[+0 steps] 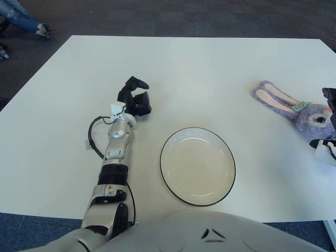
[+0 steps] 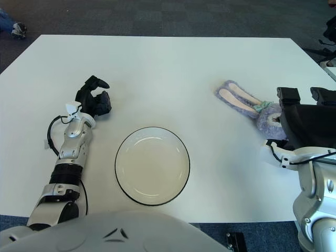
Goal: Put the doll into the plate.
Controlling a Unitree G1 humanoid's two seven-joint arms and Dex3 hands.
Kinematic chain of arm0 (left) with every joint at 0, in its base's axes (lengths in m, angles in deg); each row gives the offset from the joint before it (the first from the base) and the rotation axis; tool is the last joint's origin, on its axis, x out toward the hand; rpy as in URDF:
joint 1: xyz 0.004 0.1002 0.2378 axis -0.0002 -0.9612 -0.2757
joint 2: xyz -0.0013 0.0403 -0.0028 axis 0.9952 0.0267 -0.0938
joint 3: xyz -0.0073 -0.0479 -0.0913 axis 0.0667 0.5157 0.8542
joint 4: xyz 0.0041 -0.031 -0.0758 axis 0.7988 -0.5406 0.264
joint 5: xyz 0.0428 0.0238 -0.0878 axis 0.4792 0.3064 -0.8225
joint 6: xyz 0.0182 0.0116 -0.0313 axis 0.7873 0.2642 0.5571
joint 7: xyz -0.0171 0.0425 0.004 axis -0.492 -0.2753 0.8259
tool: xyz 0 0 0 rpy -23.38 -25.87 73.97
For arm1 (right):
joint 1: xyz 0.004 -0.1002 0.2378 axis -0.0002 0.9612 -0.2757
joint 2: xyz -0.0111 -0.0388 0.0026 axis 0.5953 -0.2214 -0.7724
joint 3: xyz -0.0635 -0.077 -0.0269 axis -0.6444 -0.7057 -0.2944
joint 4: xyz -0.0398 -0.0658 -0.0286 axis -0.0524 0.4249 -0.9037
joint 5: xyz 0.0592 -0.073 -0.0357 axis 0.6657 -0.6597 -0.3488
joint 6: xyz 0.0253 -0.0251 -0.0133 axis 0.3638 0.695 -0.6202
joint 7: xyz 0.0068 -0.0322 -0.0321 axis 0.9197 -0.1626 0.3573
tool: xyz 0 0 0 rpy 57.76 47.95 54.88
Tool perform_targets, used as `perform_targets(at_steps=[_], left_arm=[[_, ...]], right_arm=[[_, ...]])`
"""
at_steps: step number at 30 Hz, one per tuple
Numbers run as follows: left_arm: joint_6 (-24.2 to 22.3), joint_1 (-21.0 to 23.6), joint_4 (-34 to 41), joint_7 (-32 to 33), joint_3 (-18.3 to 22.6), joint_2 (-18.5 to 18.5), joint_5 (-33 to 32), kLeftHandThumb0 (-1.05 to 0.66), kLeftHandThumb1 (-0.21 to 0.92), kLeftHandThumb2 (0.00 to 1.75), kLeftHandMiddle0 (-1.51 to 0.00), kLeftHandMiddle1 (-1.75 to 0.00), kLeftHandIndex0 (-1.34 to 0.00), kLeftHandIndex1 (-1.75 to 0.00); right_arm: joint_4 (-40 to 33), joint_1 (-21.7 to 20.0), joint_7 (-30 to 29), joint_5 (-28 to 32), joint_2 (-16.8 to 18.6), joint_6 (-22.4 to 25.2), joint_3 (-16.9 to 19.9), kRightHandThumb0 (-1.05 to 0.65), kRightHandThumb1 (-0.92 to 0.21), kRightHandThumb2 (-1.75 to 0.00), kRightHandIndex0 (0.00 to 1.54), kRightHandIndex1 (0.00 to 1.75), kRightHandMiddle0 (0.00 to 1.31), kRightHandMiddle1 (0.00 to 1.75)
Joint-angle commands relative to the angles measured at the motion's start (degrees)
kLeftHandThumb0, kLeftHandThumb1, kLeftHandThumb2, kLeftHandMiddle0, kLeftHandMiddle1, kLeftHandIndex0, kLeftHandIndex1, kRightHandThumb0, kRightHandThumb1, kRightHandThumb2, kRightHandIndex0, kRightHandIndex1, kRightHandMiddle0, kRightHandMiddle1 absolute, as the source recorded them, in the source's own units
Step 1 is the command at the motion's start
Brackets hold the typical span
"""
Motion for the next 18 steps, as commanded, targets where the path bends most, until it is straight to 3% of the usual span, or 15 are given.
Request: perform_targets(at_steps=[1,18], left_arm=[[0.48,-1.13,-0.65,0.11,0.17,-0.07,-0.46,-0.48,0.32,1.31,-1.24,-1.75,-0.61,-1.75],[1.11,-1.34,-0.38,0.14,0.18,0.14,-0.15,-0.47,0.34,1.29,-1.23,-1.75,-0.59,-1.75]], right_arm=[[-0.72,-1.98,2.54,-1.70,1.86,0.80,0.08,-0.70,-0.48,-0.74,0.13,0.15,0.00,0.45],[3.32,-4.83,4.92,-7.62,6.47,1.31,0.12,-0.65,-0.38,-0.82,0.13,0.16,0.00,0.51]])
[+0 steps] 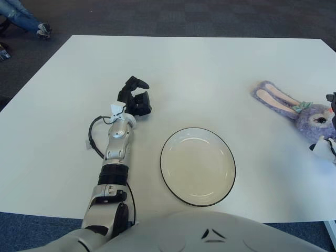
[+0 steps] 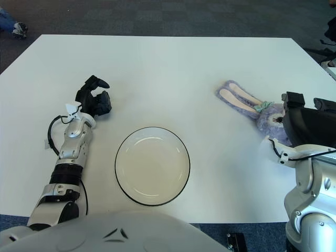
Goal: Put the doll into the plate.
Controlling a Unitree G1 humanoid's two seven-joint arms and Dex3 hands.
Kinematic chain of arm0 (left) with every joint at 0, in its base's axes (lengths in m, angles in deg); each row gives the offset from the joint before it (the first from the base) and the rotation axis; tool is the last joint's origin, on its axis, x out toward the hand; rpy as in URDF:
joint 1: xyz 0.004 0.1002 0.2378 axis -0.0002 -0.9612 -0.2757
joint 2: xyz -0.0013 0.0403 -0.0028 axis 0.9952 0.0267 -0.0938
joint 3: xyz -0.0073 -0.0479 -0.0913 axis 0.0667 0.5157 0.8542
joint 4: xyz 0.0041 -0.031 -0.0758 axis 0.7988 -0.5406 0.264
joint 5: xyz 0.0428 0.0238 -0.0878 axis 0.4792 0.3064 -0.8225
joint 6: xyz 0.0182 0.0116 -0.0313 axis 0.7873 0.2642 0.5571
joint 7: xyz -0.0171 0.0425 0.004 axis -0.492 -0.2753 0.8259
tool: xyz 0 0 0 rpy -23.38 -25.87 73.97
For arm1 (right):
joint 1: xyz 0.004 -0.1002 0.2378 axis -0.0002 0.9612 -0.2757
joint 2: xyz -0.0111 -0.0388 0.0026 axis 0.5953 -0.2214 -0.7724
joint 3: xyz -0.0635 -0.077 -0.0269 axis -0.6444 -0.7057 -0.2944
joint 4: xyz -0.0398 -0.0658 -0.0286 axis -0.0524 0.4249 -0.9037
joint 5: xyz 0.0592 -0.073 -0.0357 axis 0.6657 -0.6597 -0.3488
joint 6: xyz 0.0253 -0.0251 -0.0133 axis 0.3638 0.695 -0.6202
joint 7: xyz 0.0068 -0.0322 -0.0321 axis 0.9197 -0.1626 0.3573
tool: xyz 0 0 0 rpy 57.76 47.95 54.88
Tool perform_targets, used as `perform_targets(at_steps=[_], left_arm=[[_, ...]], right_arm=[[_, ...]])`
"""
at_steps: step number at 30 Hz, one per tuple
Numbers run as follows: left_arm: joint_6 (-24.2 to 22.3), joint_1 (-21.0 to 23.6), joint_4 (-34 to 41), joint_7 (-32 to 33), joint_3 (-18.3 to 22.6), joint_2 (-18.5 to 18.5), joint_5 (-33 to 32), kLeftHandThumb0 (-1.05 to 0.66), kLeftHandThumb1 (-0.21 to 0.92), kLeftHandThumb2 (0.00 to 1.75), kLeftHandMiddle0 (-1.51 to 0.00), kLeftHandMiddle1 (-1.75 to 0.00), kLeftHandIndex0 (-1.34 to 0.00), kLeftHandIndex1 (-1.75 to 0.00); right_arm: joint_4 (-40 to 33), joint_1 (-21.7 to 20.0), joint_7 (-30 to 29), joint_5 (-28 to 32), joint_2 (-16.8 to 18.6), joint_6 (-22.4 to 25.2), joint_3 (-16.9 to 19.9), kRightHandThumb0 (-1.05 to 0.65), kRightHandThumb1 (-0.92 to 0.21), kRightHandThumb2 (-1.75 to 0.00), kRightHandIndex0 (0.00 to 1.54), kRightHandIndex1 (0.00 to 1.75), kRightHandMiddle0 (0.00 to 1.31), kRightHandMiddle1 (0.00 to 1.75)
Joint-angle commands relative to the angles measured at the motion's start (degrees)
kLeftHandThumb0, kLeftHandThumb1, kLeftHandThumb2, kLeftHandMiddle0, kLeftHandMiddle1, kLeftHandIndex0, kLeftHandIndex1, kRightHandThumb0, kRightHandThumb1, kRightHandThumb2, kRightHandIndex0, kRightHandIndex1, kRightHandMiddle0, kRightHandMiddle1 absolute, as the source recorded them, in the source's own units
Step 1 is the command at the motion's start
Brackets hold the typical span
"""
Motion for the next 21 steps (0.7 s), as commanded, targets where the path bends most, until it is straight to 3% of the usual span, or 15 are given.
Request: perform_targets(at_steps=[1,10,14,21], left_arm=[[0.73,-1.40,-0.37,0.13,0.19,0.22,-0.19,-0.47,0.34,1.29,-1.23,-1.75,-0.59,-1.75],[1.04,-1.43,-0.44,0.37,0.16,0.25,0.07,-0.47,0.33,1.29,-1.24,-1.75,-0.60,-1.75],[1.20,-1.45,-0.44,0.33,0.13,0.28,0.15,-0.48,0.33,1.30,-1.24,-1.75,-0.60,-1.75],[1.34,-1.62,-0.21,0.03,0.15,0.49,0.08,-0.48,0.33,1.30,-1.24,-1.75,-0.60,-1.75]], right_arm=[[0.85,-1.07,0.25,-1.68,1.08,0.35,0.15,-0.65,-0.38,-0.82,0.13,0.16,0.00,0.51],[3.83,-2.12,0.18,-1.87,1.82,0.75,-0.06,-0.68,-0.38,-0.82,0.13,0.16,0.00,0.50],[11.38,-2.41,-5.75,0.18,2.29,1.71,0.48,-0.64,-0.32,-0.86,0.15,0.20,0.00,0.56],[18.28,-2.48,-11.67,2.66,1.80,3.27,0.25,-0.59,-0.26,-0.92,0.13,0.28,0.00,0.62]])
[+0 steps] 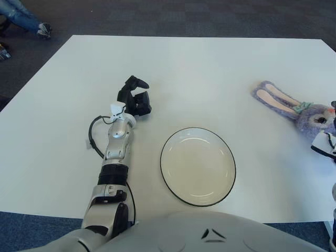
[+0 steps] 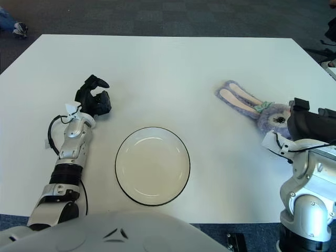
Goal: Put the doll into the plate.
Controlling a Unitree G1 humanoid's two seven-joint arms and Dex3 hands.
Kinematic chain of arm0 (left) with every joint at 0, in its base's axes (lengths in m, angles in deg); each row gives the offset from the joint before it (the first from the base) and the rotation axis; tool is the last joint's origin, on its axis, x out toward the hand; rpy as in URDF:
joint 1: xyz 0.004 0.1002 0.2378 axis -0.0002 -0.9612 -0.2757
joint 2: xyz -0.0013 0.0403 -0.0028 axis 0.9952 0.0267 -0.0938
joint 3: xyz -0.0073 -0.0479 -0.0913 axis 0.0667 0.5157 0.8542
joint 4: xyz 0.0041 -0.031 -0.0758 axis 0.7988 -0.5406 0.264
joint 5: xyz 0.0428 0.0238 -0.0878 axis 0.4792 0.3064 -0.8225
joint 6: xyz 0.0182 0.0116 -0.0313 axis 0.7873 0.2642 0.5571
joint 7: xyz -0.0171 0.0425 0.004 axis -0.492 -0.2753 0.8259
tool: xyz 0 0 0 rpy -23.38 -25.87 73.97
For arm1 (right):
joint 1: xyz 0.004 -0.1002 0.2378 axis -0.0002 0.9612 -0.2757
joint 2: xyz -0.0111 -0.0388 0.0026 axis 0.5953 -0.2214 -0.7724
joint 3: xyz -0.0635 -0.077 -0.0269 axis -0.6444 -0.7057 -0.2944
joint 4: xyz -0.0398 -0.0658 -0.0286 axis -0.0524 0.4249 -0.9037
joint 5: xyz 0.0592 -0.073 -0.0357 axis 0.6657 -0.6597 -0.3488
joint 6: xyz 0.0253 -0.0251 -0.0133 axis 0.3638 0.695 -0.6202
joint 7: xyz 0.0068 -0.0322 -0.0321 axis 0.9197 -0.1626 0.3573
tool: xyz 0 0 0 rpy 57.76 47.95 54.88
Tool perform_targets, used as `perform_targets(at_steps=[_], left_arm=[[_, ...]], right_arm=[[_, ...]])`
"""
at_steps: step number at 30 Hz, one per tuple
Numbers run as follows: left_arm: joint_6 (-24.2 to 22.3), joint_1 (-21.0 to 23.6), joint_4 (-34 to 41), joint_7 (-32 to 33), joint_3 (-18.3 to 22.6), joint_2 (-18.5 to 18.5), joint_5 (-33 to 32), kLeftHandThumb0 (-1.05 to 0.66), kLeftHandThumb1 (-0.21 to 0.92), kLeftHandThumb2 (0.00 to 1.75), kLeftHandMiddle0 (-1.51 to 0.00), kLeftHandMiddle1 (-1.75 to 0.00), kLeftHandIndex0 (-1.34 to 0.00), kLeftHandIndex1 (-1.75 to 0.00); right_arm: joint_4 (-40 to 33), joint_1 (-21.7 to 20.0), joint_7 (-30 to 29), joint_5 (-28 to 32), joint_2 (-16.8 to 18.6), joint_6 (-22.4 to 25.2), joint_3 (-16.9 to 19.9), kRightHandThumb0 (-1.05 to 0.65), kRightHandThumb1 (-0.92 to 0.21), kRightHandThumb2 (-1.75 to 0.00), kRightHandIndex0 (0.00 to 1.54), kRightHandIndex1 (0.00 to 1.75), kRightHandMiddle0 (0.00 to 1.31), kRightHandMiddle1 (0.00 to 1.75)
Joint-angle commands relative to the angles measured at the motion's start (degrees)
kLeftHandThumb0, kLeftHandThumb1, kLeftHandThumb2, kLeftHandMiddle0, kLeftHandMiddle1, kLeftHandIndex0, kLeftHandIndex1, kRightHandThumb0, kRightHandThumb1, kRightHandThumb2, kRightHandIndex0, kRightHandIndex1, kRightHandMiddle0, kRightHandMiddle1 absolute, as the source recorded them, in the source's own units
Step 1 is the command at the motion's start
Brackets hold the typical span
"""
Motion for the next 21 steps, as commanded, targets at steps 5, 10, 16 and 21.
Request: perform_targets(at_steps=[5,10,16,21], left_arm=[[1.01,-1.49,-0.36,-0.01,0.14,0.34,-0.16,-0.48,0.33,1.30,-1.24,-1.75,-0.60,-1.75],[1.01,-1.64,-0.26,-0.10,0.16,0.43,-0.22,-0.48,0.33,1.30,-1.24,-1.75,-0.60,-1.75],[1.27,-1.69,-0.34,-0.20,0.07,0.60,-0.04,-0.48,0.33,1.30,-1.24,-1.75,-0.60,-1.75],[1.57,-1.73,-0.44,-0.29,-0.01,0.66,-0.02,-0.48,0.33,1.31,-1.24,-1.75,-0.61,-1.75]], right_arm=[[6.10,-0.60,-4.99,4.36,-1.15,2.05,0.15,-0.57,-0.24,-0.93,0.11,0.30,0.00,0.62],[8.28,-0.51,-6.80,6.29,-2.10,3.10,-0.22,-0.56,-0.24,-0.94,0.11,0.32,0.00,0.62],[10.65,-0.89,-8.06,7.79,-3.58,4.43,-1.33,-0.54,-0.25,-0.95,0.11,0.34,0.00,0.57],[15.90,-3.26,-9.74,9.32,-5.43,5.42,-3.02,-0.53,-0.25,-0.96,0.12,0.35,0.00,0.55]])
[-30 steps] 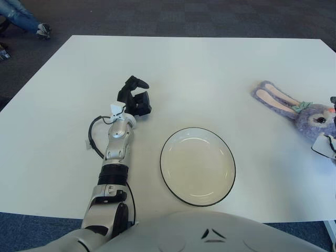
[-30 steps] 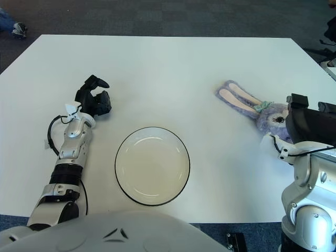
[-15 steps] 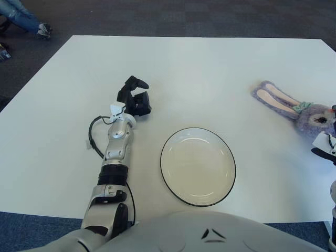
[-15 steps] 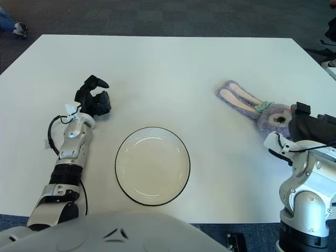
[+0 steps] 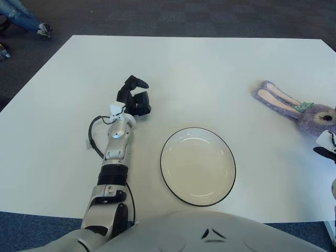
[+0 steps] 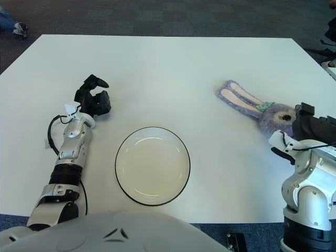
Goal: Put the doll into the plate.
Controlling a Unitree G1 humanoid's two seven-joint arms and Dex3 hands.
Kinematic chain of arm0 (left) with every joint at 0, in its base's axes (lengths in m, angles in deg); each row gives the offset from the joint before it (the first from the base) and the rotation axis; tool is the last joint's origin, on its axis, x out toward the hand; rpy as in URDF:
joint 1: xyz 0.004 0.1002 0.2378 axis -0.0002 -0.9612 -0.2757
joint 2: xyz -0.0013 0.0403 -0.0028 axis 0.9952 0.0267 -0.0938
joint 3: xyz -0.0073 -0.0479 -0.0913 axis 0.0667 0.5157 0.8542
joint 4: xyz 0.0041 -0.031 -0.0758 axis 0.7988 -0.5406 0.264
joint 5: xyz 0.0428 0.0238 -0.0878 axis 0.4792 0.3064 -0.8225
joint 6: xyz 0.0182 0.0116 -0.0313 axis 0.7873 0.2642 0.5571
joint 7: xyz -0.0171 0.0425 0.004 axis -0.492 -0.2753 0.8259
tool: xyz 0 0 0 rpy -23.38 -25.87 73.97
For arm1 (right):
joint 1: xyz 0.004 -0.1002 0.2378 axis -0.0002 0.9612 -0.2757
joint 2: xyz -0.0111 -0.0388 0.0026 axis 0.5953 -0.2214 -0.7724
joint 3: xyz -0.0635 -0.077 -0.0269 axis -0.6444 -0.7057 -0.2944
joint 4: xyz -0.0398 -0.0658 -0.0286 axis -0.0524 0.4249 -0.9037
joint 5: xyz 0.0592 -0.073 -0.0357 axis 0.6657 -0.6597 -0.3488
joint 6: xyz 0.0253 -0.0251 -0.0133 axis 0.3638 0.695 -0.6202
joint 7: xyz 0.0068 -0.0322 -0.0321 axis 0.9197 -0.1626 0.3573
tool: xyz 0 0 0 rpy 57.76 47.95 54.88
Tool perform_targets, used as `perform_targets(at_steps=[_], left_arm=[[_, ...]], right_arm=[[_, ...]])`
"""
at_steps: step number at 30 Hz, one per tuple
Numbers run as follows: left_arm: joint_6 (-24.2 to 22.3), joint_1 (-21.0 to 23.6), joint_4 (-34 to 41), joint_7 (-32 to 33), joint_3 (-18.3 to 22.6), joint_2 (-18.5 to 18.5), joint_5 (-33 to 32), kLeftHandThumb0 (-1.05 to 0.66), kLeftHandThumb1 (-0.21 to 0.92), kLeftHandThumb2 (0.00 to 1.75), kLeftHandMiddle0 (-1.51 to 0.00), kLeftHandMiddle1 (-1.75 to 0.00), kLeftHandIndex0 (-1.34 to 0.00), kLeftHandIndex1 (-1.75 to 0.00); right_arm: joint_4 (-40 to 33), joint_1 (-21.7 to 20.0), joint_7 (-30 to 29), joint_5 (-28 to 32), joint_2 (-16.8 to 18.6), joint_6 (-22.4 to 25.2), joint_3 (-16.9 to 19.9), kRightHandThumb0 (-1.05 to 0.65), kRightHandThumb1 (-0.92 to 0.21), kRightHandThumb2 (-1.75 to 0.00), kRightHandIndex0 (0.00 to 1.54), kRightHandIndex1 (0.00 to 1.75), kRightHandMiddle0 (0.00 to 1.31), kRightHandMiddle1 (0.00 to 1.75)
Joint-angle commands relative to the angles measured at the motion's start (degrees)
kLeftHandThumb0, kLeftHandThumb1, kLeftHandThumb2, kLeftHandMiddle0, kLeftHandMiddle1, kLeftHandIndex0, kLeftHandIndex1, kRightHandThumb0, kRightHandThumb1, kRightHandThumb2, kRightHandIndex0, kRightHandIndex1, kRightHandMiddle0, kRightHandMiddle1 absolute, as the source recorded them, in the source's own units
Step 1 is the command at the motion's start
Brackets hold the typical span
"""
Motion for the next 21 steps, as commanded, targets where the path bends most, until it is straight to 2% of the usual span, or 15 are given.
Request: perform_targets(at_steps=[1,5,18,21], left_arm=[[0.78,-1.58,-0.51,-0.22,-0.01,0.40,-0.01,-0.48,0.33,1.31,-1.24,-1.75,-0.61,-1.75],[0.75,-1.67,-0.37,-0.21,-0.11,0.37,0.02,-0.48,0.33,1.31,-1.24,-1.75,-0.61,-1.75],[0.42,-1.80,-0.03,0.09,-0.34,0.44,0.30,-0.48,0.33,1.30,-1.25,-1.75,-0.61,-1.75],[0.29,-1.82,0.04,0.20,-0.40,0.46,0.35,-0.48,0.33,1.30,-1.25,-1.75,-0.60,-1.75]], right_arm=[[4.95,-1.50,-1.10,2.08,-1.82,0.74,-1.41,-0.53,-0.25,-0.96,0.12,0.35,0.00,0.55],[8.24,-2.12,-2.71,4.02,-3.40,0.98,-2.40,-0.52,-0.25,-0.96,0.11,0.36,0.00,0.52],[10.73,-1.56,-6.48,9.50,-6.61,2.00,-4.74,-0.53,-0.28,-0.96,0.13,0.38,0.00,0.54],[11.85,-1.61,-11.28,10.69,-6.50,1.41,-4.70,-0.54,-0.30,-0.94,0.14,0.49,0.00,0.61]])
